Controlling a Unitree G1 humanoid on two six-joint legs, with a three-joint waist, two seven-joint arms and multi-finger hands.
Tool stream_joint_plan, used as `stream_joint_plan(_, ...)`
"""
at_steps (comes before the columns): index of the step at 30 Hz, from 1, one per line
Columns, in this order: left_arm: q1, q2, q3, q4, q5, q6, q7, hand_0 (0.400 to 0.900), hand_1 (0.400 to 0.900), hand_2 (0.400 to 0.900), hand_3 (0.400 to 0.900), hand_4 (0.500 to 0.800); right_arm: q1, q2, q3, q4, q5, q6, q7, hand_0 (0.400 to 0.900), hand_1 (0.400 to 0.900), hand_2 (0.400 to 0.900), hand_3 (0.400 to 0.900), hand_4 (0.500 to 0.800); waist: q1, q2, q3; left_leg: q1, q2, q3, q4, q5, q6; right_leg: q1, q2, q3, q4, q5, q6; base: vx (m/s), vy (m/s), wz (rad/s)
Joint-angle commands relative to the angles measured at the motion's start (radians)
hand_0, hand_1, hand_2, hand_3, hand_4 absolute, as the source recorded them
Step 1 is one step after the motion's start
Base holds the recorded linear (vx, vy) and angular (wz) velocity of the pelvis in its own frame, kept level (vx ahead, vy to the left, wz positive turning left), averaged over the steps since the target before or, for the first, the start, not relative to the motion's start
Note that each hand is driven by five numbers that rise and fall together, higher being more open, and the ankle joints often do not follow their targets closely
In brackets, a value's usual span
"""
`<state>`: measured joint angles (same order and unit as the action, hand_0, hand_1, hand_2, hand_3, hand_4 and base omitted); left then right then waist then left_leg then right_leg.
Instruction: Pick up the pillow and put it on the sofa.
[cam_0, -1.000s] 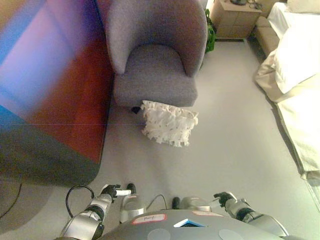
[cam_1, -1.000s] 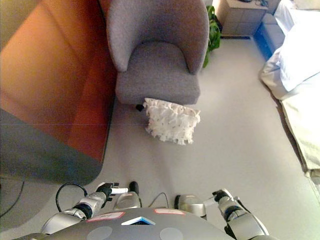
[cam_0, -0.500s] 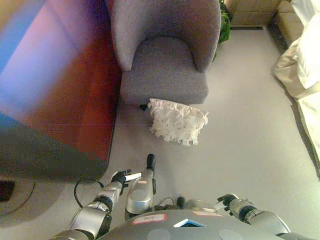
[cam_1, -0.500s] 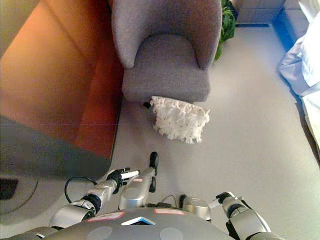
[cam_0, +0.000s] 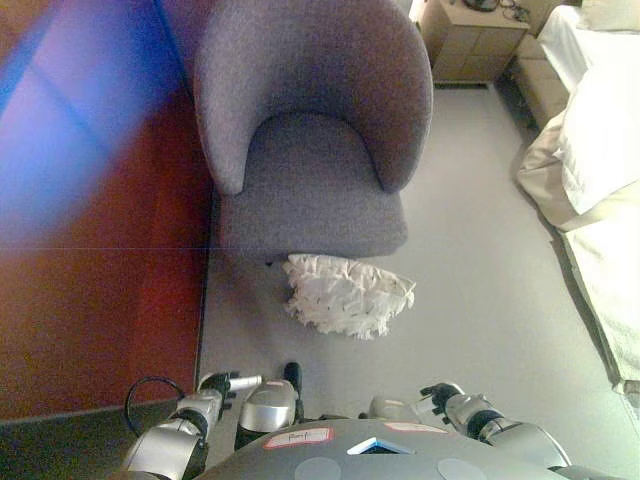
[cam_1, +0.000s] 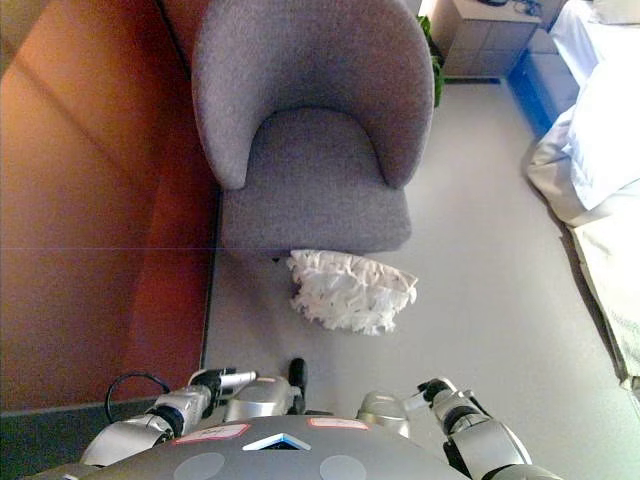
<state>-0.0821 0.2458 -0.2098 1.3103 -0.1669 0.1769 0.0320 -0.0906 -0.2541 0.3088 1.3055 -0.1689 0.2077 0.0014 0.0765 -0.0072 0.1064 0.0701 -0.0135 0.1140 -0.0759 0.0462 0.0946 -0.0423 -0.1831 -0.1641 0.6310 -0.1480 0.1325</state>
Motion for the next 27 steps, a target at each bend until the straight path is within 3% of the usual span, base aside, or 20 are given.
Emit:
stream_joint_plan(1,0.009,0.047,-0.033,0.023,0.038,0.015,0.012,0.9,0.9,0.9,0.9,0.8,0.018,0.011,0.011,0.002,0.042,-0.014,-0.029,0.9,0.9,0.9,0.9,0.8,-0.039,0.013,0.015,-0.073,0.002,-0.009,-0.011,-0.001,-0.073,-0.075,0.031,-0.018,-0.325,0.159,-0.008,0.17,-0.187,0.72)
stream_joint_plan(3,0.004,0.051,-0.031,0.027,0.041,0.001,0.016,0.9,0.9,0.9,0.9,0.8,0.017,0.007,0.01,0.003,0.024,-0.028,-0.05,0.9,0.9,0.9,0.9,0.8,-0.052,0.002,0.025,-0.052,0.005,-0.032,-0.011,-0.026,-0.086,-0.095,0.01,-0.01,-0.447,0.2,0.002,0.14,-0.178,0.44)
stream_joint_plan(6,0.012,0.056,-0.017,0.026,0.037,-0.021,0.019,0.9,0.9,0.9,0.9,0.8,0.006,-0.002,0.024,-0.004,-0.006,-0.048,-0.086,0.9,0.9,0.9,0.9,0.8,-0.051,-0.011,0.044,-0.035,0.01,-0.045,0.01,-0.067,-0.087,-0.109,-0.009,0.009,-0.488,0.227,0.014,0.07,-0.144,0.2)
stream_joint_plan(12,0.019,0.057,-0.017,0.021,0.053,-0.013,0.024,0.9,0.9,0.9,0.9,0.8,-0.027,-0.019,0.043,-0.038,-0.088,-0.064,-0.166,0.9,0.9,0.9,0.9,0.8,-0.023,-0.039,0.064,-0.083,0.028,-0.032,0.131,-0.108,-0.078,-0.061,-0.018,-0.015,-0.468,0.176,0.019,0.06,-0.14,0.2)
stream_joint_plan(18,0.017,0.085,-0.026,0.01,0.067,-0.022,0.026,0.9,0.9,0.9,0.9,0.8,-0.074,-0.052,0.094,-0.089,-0.243,-0.067,-0.287,0.9,0.9,0.9,0.9,0.8,0.0,-0.044,0.104,-0.118,0.033,-0.056,0.156,-0.111,-0.073,-0.085,-0.023,-0.033,-0.438,0.178,0.023,-0.01,-0.136,0.18)
stream_joint_plan(22,0.017,0.126,-0.036,-0.008,0.072,-0.025,0.018,0.9,0.9,0.9,0.9,0.8,-0.114,-0.084,0.114,-0.114,-0.195,-0.044,-0.362,0.9,0.9,0.9,0.9,0.8,0.014,-0.033,0.129,-0.128,0.038,-0.085,0.13,-0.09,-0.08,-0.084,-0.017,-0.04,-0.454,0.175,0.029,-0.02,-0.121,0.17)
stream_joint_plan(24,-0.018,0.16,-0.057,-0.015,0.059,0.004,0.001,0.9,0.9,0.9,0.9,0.8,-0.188,-0.149,0.07,-0.082,-0.195,-0.085,-0.307,0.9,0.9,0.9,0.9,0.8,0.024,-0.035,0.136,-0.137,0.044,-0.096,0.129,-0.086,-0.088,-0.08,-0.01,-0.039,-0.466,0.171,0.033,0.01,-0.149,0.21)
stream_joint_plan(26,-0.049,0.149,-0.066,-0.012,0.057,0.013,0.001,0.9,0.9,0.9,0.9,0.8,-0.237,-0.144,0.09,-0.045,-0.178,-0.093,-0.336,0.9,0.9,0.9,0.9,0.8,0.036,-0.022,0.147,-0.168,0.041,-0.108,0.141,-0.078,-0.09,-0.098,-0.012,-0.047,-0.456,0.164,0.026,-0.1,-0.006,0.14)
stream_joint_plan(27,-0.057,0.135,-0.076,-0.017,0.036,-0.005,0.0,0.9,0.9,0.9,0.9,0.8,-0.249,-0.138,0.096,-0.042,-0.16,-0.086,-0.379,0.9,0.9,0.9,0.9,0.8,0.038,0.0,0.164,-0.203,0.032,-0.116,0.154,-0.073,-0.089,-0.131,-0.017,-0.051,-0.437,0.154,0.019,-0.26,0.124,0.19)
